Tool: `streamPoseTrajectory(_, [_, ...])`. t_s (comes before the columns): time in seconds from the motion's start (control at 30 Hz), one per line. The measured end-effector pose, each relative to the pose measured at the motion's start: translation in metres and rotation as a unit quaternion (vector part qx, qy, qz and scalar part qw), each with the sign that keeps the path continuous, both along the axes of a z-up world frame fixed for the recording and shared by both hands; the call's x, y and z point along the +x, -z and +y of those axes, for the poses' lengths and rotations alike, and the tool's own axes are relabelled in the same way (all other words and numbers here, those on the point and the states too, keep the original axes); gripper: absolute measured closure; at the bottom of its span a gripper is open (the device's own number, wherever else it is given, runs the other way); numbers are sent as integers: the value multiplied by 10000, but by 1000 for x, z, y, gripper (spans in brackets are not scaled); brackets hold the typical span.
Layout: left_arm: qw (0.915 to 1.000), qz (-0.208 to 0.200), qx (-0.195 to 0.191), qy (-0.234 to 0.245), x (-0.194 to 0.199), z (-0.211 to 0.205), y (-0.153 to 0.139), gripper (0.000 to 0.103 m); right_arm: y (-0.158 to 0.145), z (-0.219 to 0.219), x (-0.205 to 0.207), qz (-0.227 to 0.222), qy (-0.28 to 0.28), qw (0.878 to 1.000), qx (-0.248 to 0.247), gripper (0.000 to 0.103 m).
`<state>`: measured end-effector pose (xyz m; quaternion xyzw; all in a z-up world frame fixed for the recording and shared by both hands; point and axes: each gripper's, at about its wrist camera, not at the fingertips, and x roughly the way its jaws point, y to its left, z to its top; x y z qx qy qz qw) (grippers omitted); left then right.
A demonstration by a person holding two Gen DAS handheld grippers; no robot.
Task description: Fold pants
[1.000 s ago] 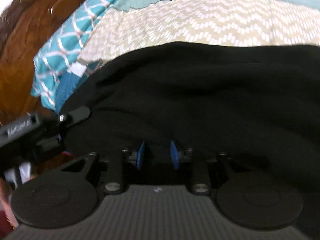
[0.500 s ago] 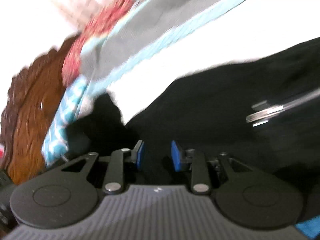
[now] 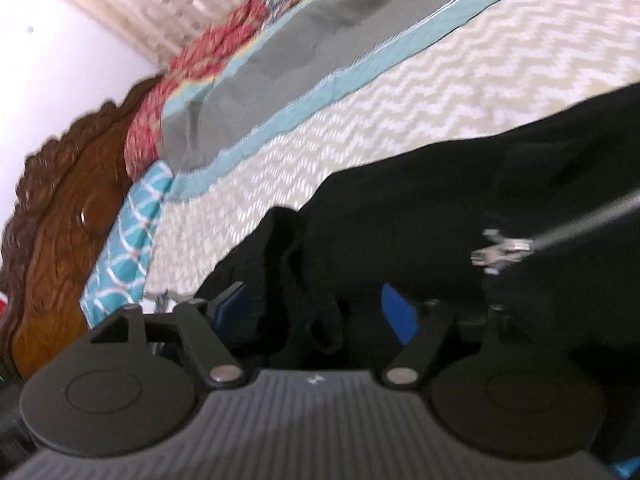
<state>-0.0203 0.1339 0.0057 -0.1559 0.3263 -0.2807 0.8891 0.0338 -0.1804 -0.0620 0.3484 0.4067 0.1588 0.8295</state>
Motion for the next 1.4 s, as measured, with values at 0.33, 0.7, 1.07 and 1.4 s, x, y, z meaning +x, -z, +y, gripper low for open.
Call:
streamPoseTrajectory(0.33, [9896, 1191, -174, -792, 23, 38, 54, 48, -4, 44, 21, 373, -414, 9983, 162, 83])
streamPoseTrajectory(0.7, [9957, 869, -33, -323, 47, -20, 36, 32, -43, -8, -68, -569, 737, 9863, -1365, 82])
streamPoseTrajectory(1.07, [9899, 776, 1170, -184, 49, -79, 42, 36, -55, -21, -88, -1095, 1110, 9730, -1702, 61])
streamPoseTrajectory(1.4, [9817, 1009, 1551, 460, 46, -118, 59, 38, -6, -9, -61, -385, 52, 9945, -971, 66])
